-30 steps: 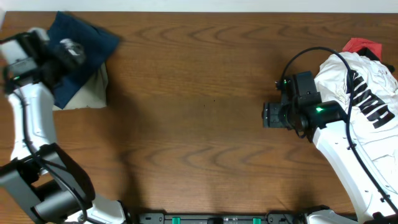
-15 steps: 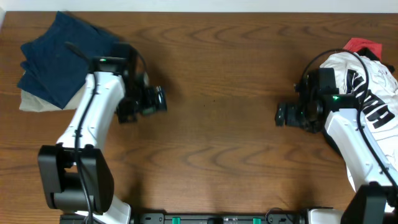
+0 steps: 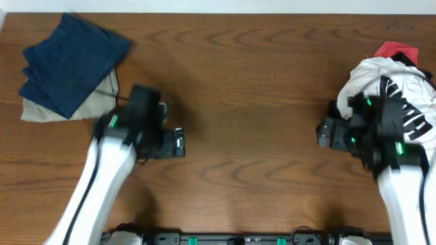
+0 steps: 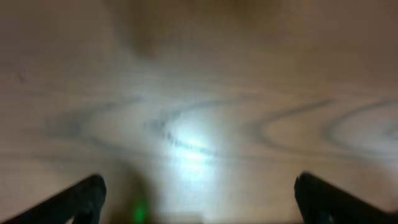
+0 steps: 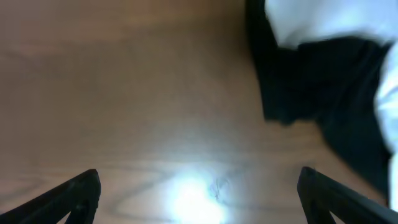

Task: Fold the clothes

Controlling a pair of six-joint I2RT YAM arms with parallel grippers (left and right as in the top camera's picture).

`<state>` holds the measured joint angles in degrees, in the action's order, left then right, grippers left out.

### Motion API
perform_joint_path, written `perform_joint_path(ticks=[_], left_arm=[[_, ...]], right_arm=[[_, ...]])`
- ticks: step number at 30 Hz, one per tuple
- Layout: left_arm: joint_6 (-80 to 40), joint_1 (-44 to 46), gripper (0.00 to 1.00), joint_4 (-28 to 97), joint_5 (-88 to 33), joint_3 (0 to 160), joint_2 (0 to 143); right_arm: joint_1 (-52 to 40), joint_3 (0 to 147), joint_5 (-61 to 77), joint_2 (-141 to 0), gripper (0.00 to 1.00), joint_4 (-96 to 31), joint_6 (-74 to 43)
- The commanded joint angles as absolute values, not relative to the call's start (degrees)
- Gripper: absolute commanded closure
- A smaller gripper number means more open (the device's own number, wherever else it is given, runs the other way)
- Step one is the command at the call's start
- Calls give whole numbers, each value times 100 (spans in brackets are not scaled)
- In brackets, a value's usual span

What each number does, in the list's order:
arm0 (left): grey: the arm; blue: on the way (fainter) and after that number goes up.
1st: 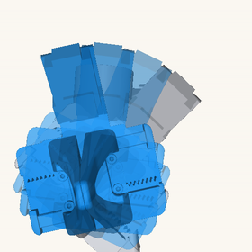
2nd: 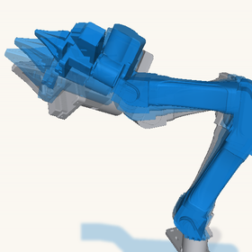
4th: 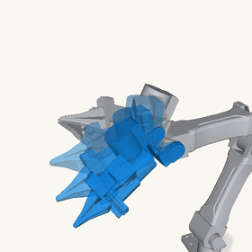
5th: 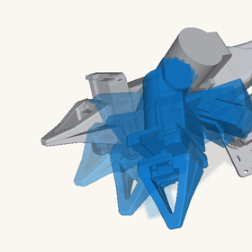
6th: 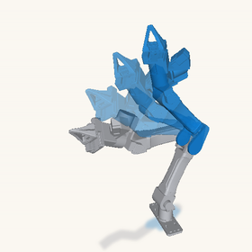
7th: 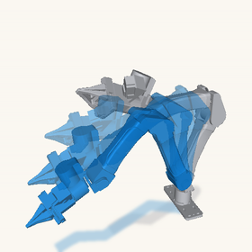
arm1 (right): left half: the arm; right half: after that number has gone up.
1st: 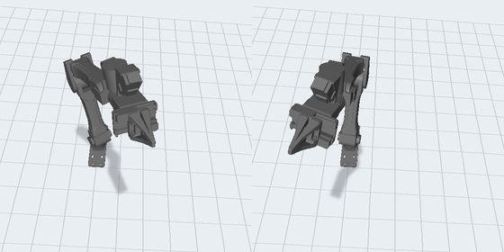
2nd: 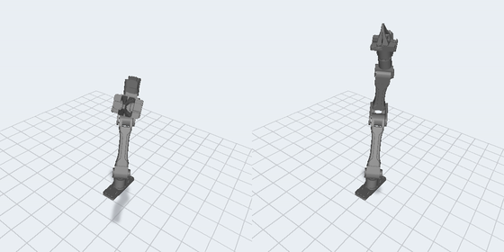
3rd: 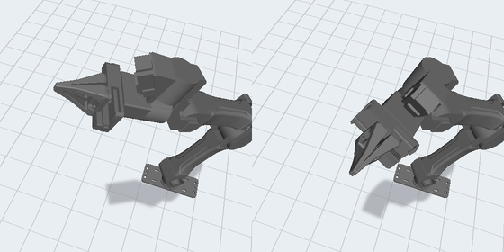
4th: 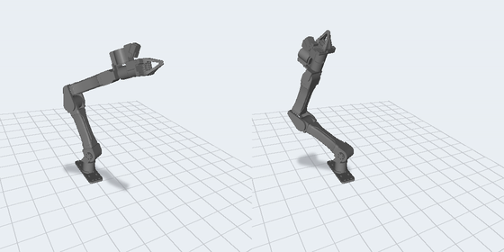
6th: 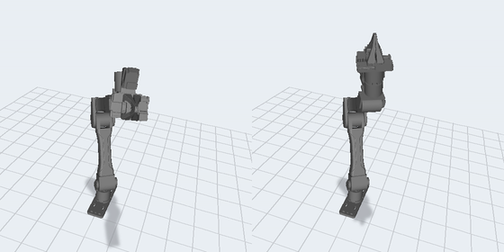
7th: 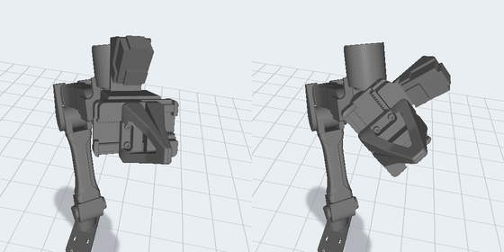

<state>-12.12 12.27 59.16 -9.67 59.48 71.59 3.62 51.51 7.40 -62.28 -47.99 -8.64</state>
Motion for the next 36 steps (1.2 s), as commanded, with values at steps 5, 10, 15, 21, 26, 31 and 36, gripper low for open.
perform_joint_path(ticks=[5,10,15,21,26,31,36], left_arm=[[-1166,1229,2,4191,-451,4058,4254],[-1164,1229,2,3861,-445,3496,3236],[-1166,1229,2,4211,-445,3476,3011],[-1166,1229,2,4324,-443,3476,3024],[-1166,1229,2,4324,-443,3476,3024],[-1164,1229,2,4324,-445,3476,3024],[-1166,1229,2,4324,-445,3476,3024]], right_arm=[[408,3623,617,-3579,1,-4230,-895],[408,3299,622,-2475,1,-4368,-893],[408,3299,624,-2191,1,-4818,-895],[408,3299,622,-2202,1,-5297,-895],[408,3299,622,-2202,1,-5629,-895],[408,3299,620,-2202,1,-5863,-893],[285,3275,532,-2001,1,-5817,-867]])
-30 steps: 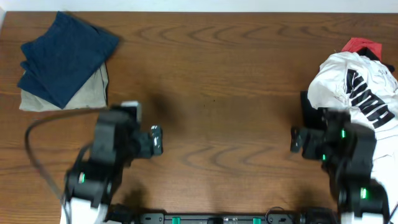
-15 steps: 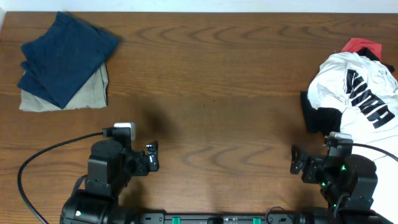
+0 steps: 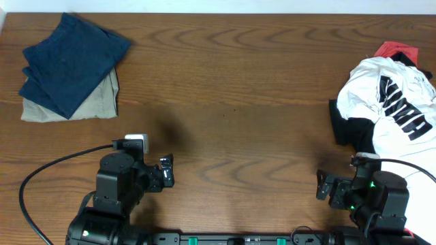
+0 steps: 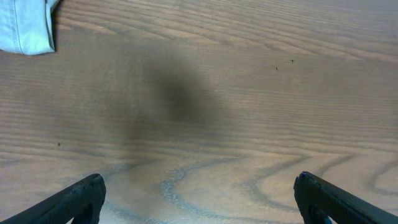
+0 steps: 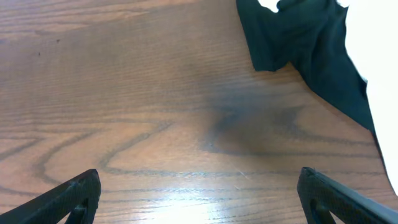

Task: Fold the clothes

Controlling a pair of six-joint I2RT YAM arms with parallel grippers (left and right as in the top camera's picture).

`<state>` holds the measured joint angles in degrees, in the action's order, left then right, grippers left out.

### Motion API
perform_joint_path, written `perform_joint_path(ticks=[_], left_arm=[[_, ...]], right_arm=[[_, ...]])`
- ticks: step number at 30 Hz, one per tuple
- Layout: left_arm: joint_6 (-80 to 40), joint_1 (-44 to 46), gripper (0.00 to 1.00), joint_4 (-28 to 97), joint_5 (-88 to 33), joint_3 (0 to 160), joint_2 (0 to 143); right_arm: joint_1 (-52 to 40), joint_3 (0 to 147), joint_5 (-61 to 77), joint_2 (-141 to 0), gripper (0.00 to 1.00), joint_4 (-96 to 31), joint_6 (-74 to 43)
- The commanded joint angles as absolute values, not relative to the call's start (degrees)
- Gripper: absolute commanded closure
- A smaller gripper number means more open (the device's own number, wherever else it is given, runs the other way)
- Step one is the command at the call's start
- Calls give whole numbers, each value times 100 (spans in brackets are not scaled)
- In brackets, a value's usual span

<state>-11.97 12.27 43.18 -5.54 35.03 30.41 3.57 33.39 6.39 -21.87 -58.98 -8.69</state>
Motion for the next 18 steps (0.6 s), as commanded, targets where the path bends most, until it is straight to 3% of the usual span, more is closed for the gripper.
perform_joint_path(ticks=[1,12,18], left_arm=[[-1166,1229,2,4324,-445,3476,3024],[-1166,1229,2,4324,-445,3476,3024],[-1166,1229,2,4324,-445,3476,3024]], right_arm=[[217,3247,515,-1909,1,-5655,-786],[-408,1334,451,-75,1,-1973,139],[-408,333,425,-27,1,-301,364]])
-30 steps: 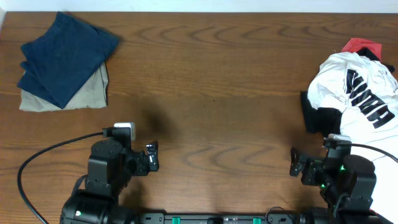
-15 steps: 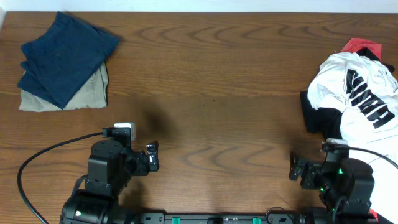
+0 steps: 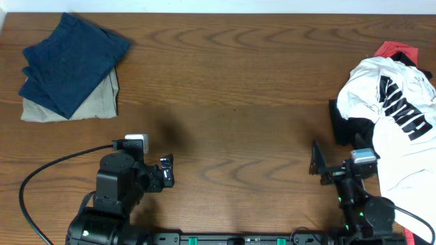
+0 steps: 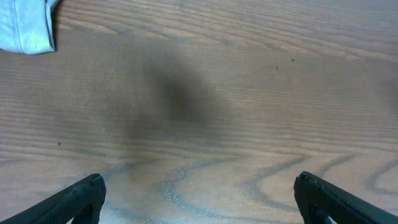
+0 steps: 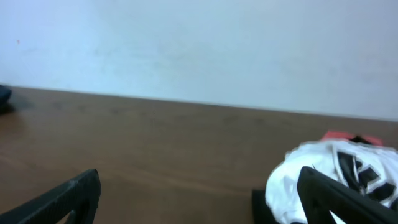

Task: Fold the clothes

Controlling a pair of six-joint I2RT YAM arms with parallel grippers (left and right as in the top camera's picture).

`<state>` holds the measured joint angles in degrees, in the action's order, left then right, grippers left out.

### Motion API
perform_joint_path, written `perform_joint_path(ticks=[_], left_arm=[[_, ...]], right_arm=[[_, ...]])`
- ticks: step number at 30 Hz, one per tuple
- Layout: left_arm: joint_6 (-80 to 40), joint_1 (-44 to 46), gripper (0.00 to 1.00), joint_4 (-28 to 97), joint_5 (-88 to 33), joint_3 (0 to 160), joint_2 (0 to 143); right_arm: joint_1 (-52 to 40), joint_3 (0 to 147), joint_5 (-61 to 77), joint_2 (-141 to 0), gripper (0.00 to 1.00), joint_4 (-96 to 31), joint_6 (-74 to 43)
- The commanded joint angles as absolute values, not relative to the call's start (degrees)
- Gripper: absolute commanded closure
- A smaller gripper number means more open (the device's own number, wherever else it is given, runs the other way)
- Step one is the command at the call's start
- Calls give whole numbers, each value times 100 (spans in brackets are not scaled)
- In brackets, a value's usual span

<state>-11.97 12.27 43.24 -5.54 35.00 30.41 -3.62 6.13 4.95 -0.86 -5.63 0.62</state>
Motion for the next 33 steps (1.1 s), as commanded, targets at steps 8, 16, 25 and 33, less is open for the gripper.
perform_joint_path(ticks=[8,16,25,33], left_arm=[[-1166,1229,2,4324,-445,3476,3024],[-1166,1229,2,4324,-445,3476,3024],[-1166,1229,2,4324,-445,3476,3024],[-1166,1229,2,4324,-445,3476,3024]], right_arm=[[-403,32,301,-27,1,-414,716],[-403,32,305,-27,1,-403,716],[-403,34,307,-27,1,-405,716],[-403,32,305,-27,1,-403,716]])
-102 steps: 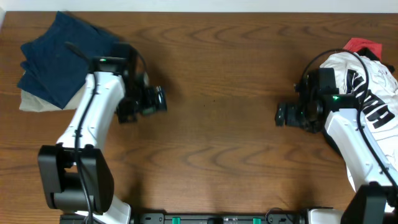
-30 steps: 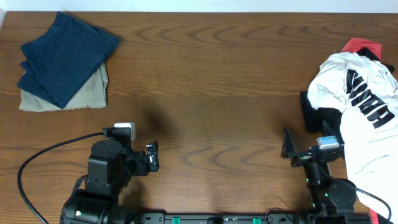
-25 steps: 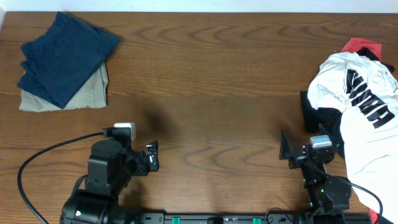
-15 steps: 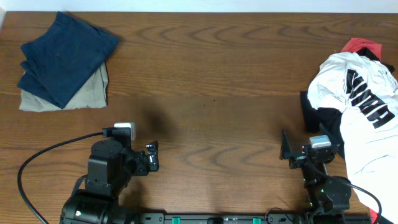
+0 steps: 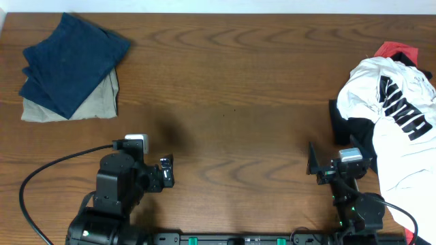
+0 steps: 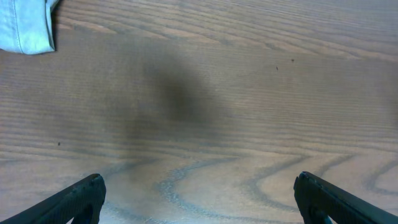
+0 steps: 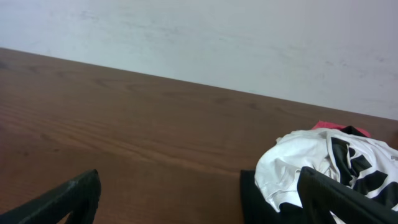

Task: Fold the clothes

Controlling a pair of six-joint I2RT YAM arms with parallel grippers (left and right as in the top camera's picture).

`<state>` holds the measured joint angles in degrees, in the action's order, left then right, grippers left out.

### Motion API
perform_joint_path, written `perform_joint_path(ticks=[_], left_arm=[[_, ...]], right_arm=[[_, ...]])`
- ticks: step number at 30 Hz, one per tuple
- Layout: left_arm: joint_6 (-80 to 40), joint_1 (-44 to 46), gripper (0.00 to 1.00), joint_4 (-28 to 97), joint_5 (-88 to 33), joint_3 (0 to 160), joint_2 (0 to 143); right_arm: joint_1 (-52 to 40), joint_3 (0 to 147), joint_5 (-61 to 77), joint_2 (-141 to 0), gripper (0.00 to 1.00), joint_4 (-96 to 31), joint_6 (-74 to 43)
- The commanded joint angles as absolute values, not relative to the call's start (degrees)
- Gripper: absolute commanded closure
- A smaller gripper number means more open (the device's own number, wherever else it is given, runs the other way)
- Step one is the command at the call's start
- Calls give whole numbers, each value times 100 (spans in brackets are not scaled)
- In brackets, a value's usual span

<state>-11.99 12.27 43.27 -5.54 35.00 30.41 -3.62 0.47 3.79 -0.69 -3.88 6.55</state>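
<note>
A folded stack, a dark blue garment (image 5: 71, 61) on a beige one (image 5: 102, 102), lies at the far left; a corner of the stack (image 6: 28, 28) shows in the left wrist view. At the right lies an unfolded pile: a white shirt with black lettering (image 5: 402, 122), (image 7: 311, 165), a black garment (image 5: 344, 126) and a red one (image 5: 395, 49). My left gripper (image 5: 165, 173), (image 6: 199, 199) is open near the front edge, over bare wood. My right gripper (image 5: 312, 163), (image 7: 199, 199) is open too, level with the table, just left of the pile and holding nothing.
The wooden table (image 5: 231, 88) stretches between stack and pile. A pale wall (image 7: 199, 43) stands behind its far edge. A cable (image 5: 54, 167) loops by the left arm's base.
My right gripper has shifted slightly left, and its view sits a little lower and sharper on the pile. The left arm and the clothes have not moved.
Both arms were stretched out over the table, the left near the folded stack, the right at the pile, both open. Then both were drawn back to the front edge, looking down. Then the right wrist faced the far wall, as it does now.
</note>
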Motion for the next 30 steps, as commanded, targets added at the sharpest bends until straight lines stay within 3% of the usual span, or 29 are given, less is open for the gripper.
perform_joint_path(ticks=[1,11,16,24,30], left_arm=[[-1166,1229,2,4324,-445,3476,3024],[-1168,316,2,4139,-360,2735,1962],[-1166,259,2,3111,-244,1662,1009],[-1162,259,2,331,56,36,156],[-626,261,2,392,235,23,8]], right_arm=[[-403,32,305,-27,1,-405,716],[-403,32,305,-27,1,-403,716],[-403,34,305,-27,1,-405,716],[-403,32,305,-30,1,-405,716],[-403,34,305,-27,1,-405,718]])
